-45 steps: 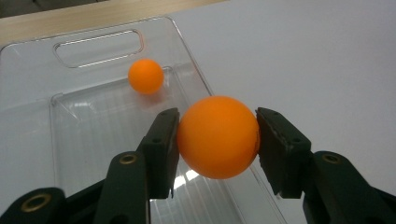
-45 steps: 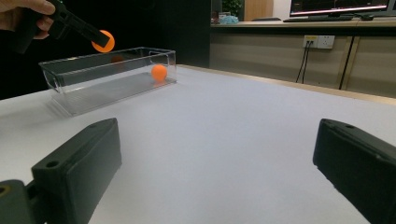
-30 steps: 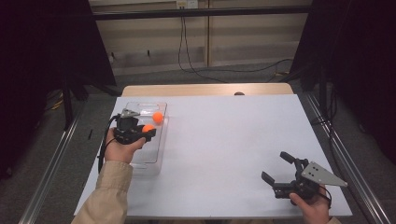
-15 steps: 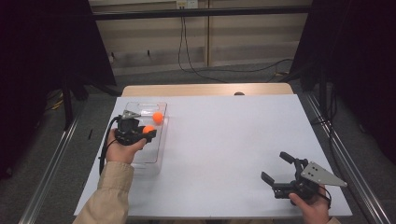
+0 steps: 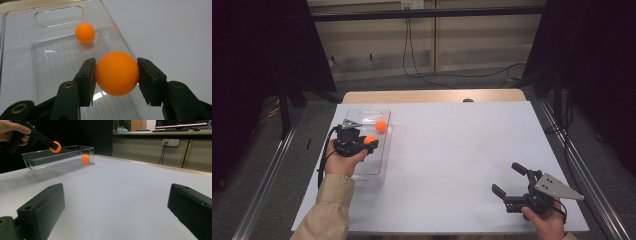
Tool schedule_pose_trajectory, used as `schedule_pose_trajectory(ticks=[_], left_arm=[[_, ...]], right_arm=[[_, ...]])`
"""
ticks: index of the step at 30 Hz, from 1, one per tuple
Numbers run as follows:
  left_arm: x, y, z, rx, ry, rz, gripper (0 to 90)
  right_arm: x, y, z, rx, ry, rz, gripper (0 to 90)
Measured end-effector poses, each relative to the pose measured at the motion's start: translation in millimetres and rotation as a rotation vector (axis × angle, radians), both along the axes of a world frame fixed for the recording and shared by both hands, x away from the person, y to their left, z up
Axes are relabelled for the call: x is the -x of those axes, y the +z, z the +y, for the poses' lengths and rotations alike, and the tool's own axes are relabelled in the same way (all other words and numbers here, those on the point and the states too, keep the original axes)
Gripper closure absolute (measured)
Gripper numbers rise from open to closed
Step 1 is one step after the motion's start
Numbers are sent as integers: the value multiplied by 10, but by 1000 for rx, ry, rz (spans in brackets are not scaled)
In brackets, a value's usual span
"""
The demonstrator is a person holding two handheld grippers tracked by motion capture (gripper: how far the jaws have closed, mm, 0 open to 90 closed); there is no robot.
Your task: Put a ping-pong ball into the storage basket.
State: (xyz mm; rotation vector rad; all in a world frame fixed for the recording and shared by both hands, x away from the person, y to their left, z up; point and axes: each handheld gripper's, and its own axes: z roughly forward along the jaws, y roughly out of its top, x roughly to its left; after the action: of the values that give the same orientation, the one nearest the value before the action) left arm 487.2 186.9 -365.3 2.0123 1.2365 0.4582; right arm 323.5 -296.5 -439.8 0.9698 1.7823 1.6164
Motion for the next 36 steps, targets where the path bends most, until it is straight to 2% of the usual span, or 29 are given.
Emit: schedule_pose_trajectory(ticks=[25, 27, 30, 35, 36], left_arm=[[-2, -72, 0, -5, 9, 5, 509], [-4, -80, 11, -19, 2, 8, 509], [-2, -105, 5, -4, 12, 10, 509], [-1, -119, 9, -8, 16, 12, 509], [-1, -117, 18, -23, 10, 12, 509]], right_arm=[[2, 0, 4, 5, -5, 1, 5], [3, -1, 4, 6, -5, 0, 5], [5, 0, 4, 5, -5, 2, 6], [4, -1, 5, 5, -4, 0, 5], [3, -1, 5, 6, -5, 0, 5]])
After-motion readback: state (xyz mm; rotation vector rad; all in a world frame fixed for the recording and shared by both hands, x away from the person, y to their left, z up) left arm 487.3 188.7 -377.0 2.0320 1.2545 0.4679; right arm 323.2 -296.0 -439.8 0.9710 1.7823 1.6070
